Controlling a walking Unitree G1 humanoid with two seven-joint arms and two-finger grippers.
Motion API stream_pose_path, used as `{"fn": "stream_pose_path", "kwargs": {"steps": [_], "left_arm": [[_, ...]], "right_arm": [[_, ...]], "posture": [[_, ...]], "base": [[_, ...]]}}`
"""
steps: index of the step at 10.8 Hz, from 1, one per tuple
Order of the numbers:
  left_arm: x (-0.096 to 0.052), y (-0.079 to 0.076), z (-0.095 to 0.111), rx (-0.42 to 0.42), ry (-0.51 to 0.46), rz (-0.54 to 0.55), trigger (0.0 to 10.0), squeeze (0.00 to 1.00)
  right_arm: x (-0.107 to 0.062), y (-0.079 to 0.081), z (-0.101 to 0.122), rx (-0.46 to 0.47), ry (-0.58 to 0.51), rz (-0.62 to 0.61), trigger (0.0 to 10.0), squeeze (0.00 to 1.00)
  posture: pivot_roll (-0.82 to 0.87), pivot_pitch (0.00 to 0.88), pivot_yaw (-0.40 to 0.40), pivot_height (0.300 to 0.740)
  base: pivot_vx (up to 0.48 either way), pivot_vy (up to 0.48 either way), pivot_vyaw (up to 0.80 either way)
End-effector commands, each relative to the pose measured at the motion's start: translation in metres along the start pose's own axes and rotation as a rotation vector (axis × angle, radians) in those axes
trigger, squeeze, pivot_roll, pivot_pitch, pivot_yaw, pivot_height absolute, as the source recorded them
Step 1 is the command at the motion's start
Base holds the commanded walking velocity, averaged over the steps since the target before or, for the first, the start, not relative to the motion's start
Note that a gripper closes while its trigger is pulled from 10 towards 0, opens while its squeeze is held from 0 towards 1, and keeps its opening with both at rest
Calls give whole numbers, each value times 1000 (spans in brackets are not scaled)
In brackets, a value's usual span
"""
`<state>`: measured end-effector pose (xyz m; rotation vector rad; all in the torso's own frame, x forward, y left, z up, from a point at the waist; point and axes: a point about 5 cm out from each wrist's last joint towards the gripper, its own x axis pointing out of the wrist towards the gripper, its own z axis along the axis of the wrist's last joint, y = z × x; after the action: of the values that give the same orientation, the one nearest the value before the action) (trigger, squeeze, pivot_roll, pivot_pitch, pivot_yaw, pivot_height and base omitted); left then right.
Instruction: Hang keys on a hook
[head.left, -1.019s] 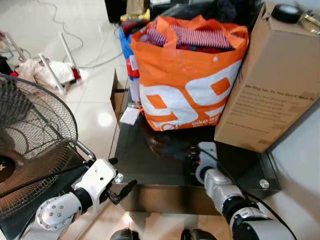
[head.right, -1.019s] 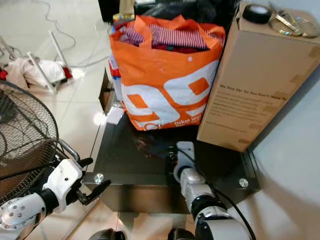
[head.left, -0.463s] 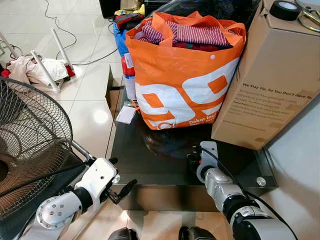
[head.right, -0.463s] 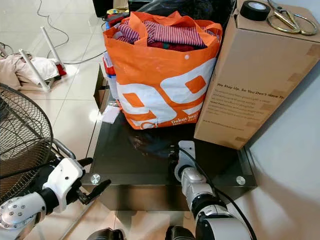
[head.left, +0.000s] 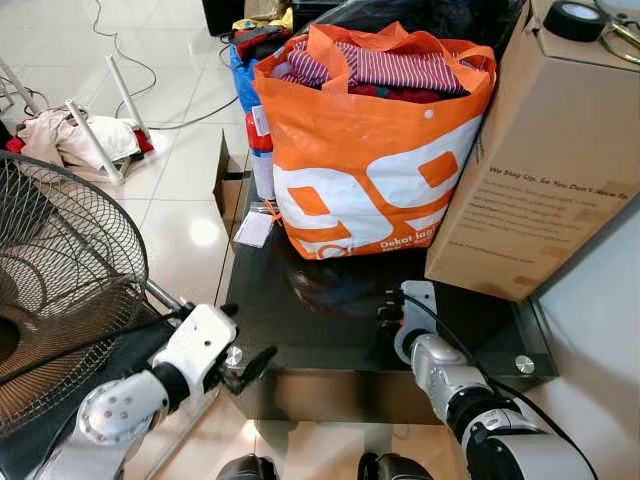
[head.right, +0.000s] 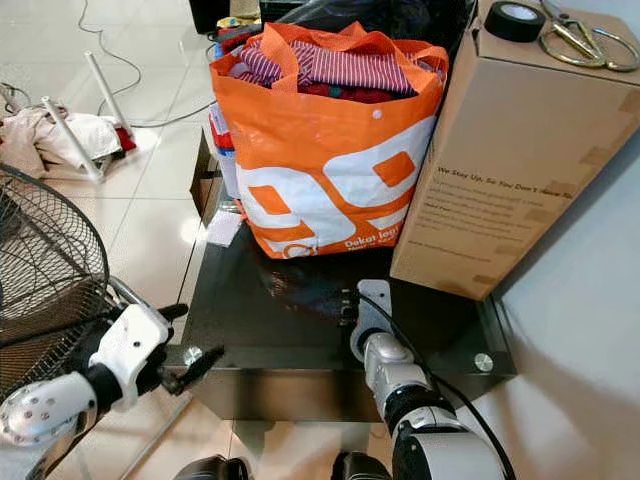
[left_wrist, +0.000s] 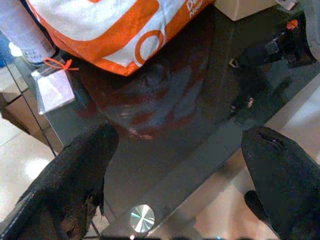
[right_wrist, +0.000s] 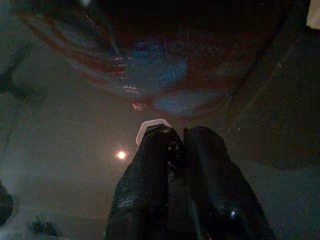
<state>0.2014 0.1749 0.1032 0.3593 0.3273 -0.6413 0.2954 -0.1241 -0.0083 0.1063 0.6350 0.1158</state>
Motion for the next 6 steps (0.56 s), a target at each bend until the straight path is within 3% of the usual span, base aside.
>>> {"fn": "stream_pose_path", "kwargs": {"steps": [1,3,6], "left_arm": [[3,0,0,7,-1,7,10000,125],[14,1,2,11,-27,12,10000,122],[32,12,9,27,-81,61,10000,122]], "right_arm": [[0,-1,6,-20,-23,4,0,0],[-1,-6,15,-52,-82,24,0,0],[-10,-19,34,-174,-215,61,0,0]], "posture": [[28,62,15,740],[16,0,19,740],[-1,0,17,740]], "base": [[0,0,0],[0,0,0],[0,0,0]]}}
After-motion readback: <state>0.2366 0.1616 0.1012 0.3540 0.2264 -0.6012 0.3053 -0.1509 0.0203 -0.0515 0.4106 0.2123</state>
